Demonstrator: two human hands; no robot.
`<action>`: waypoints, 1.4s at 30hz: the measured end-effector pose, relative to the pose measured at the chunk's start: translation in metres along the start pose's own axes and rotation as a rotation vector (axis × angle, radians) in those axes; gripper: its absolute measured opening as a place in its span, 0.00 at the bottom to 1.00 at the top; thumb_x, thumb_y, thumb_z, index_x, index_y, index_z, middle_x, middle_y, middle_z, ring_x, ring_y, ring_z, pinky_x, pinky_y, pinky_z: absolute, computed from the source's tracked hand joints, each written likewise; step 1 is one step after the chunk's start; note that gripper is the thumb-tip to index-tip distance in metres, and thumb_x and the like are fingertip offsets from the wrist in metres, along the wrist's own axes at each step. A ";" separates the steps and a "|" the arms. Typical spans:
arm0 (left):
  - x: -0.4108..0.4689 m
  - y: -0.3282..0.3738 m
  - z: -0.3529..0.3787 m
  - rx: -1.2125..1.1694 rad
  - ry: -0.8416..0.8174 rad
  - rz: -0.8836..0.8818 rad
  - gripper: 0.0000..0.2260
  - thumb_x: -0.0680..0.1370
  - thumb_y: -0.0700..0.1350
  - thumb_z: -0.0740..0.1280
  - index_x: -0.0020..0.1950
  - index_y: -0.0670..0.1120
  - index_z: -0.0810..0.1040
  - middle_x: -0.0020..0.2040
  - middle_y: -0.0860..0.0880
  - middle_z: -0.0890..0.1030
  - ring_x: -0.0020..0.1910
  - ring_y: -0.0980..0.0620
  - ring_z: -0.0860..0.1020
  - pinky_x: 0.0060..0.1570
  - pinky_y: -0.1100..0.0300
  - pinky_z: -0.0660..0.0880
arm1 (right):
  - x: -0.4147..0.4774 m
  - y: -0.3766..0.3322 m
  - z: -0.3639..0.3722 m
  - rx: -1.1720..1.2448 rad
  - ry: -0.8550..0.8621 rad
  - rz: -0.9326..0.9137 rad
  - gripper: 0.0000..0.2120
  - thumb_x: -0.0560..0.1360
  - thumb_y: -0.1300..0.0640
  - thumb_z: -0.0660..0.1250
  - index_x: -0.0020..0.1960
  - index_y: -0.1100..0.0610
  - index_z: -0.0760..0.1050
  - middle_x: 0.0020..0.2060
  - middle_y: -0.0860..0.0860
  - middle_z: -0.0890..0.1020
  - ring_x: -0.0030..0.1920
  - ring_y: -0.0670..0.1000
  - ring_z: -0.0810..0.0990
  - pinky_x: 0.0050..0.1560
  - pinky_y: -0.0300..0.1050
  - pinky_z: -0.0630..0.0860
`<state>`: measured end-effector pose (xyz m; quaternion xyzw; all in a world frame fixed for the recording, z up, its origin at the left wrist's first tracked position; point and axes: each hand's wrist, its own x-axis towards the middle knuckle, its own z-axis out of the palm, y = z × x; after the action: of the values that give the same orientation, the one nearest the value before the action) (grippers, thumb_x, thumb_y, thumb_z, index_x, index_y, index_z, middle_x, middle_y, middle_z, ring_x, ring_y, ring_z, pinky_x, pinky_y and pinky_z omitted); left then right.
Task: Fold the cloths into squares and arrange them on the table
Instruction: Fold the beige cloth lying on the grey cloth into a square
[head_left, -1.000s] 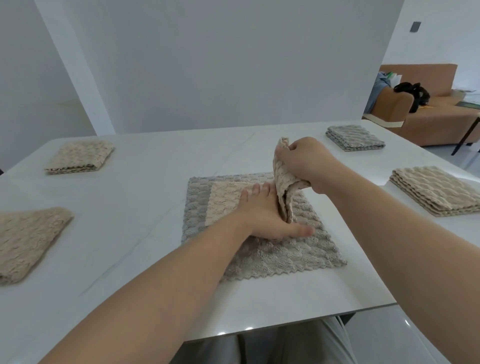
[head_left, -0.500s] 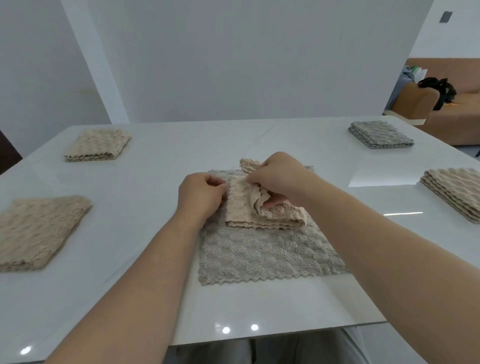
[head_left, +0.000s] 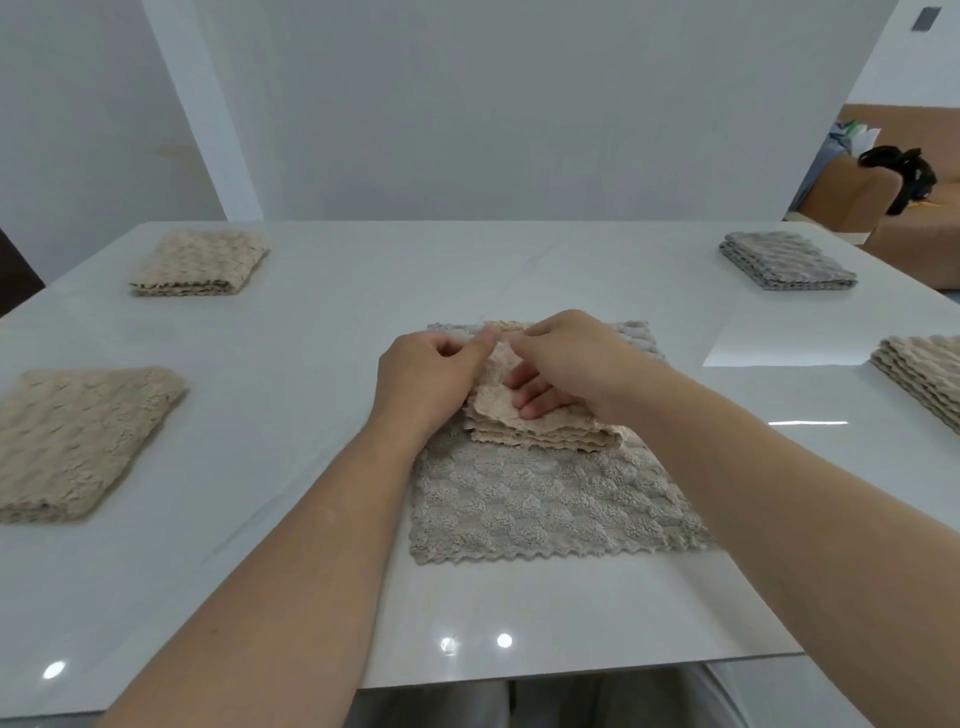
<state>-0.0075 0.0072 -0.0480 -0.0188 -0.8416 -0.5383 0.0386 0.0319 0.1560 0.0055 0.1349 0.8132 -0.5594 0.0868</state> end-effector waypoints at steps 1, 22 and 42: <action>-0.001 0.000 0.001 0.033 0.003 0.016 0.15 0.70 0.62 0.75 0.41 0.50 0.85 0.36 0.54 0.85 0.40 0.55 0.84 0.49 0.54 0.81 | -0.001 0.002 -0.003 0.015 0.030 -0.040 0.10 0.82 0.58 0.62 0.60 0.61 0.75 0.41 0.59 0.85 0.32 0.56 0.83 0.34 0.49 0.83; 0.000 0.004 0.038 0.744 -0.396 0.355 0.24 0.87 0.48 0.48 0.83 0.47 0.51 0.83 0.50 0.50 0.82 0.48 0.48 0.80 0.45 0.50 | 0.016 0.067 -0.013 -0.888 0.181 -0.201 0.30 0.85 0.45 0.42 0.82 0.59 0.45 0.81 0.55 0.45 0.81 0.55 0.42 0.79 0.60 0.44; -0.004 0.038 0.020 0.800 -0.209 0.007 0.25 0.81 0.64 0.59 0.38 0.43 0.76 0.38 0.49 0.79 0.43 0.48 0.79 0.44 0.57 0.74 | -0.004 0.057 -0.052 -0.749 0.317 -0.002 0.23 0.81 0.41 0.53 0.45 0.60 0.73 0.42 0.56 0.79 0.42 0.55 0.78 0.50 0.49 0.77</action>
<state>-0.0013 0.0409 -0.0224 -0.0597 -0.9838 -0.1640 -0.0411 0.0539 0.2229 -0.0249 0.1779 0.9641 -0.1970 0.0030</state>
